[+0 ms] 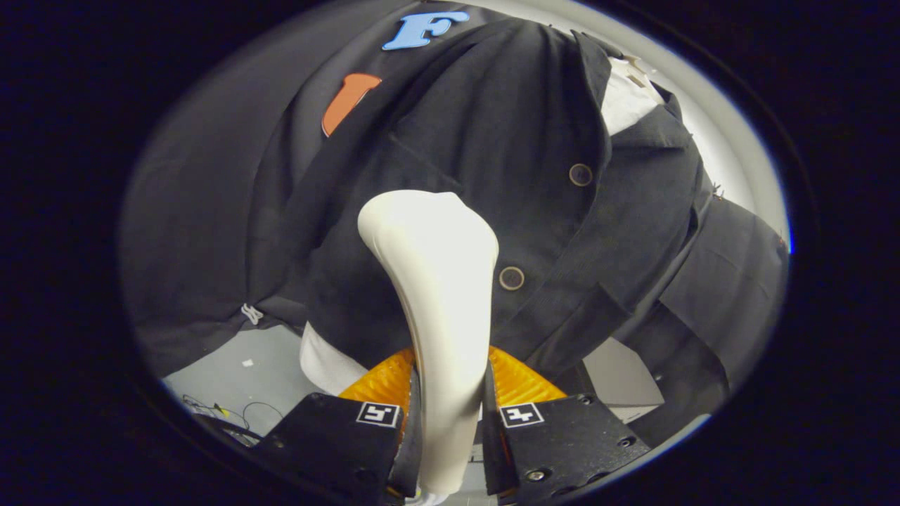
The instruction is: Iron the clothes twice with a garment steamer, once on the left side and once on the right side.
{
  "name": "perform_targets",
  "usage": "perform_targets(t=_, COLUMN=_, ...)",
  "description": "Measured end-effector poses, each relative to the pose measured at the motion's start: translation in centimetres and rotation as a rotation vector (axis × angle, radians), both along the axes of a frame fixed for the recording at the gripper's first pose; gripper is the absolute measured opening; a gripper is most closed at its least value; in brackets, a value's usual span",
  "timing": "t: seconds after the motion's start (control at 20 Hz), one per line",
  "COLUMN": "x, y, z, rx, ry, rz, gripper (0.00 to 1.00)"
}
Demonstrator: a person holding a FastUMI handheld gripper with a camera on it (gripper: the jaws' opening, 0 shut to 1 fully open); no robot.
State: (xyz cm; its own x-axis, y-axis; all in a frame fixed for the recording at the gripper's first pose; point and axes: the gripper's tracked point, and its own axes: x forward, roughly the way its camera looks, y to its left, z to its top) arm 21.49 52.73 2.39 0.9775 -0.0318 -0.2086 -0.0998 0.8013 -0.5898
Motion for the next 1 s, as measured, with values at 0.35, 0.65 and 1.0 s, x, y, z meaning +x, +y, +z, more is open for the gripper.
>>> perform_targets(t=0.35, x=0.5, y=-1.3, z=-4.9, rx=-0.023, ry=0.073, rz=0.005, gripper=0.38)
perform_targets(t=0.65, x=0.6, y=-2.5, z=-9.5, rx=-0.047, ry=0.139, rz=0.019, gripper=0.38)
perform_targets(t=1.0, x=0.2, y=-2.6, z=-10.7, rx=-0.026, ry=0.188, rz=0.041, gripper=0.38)
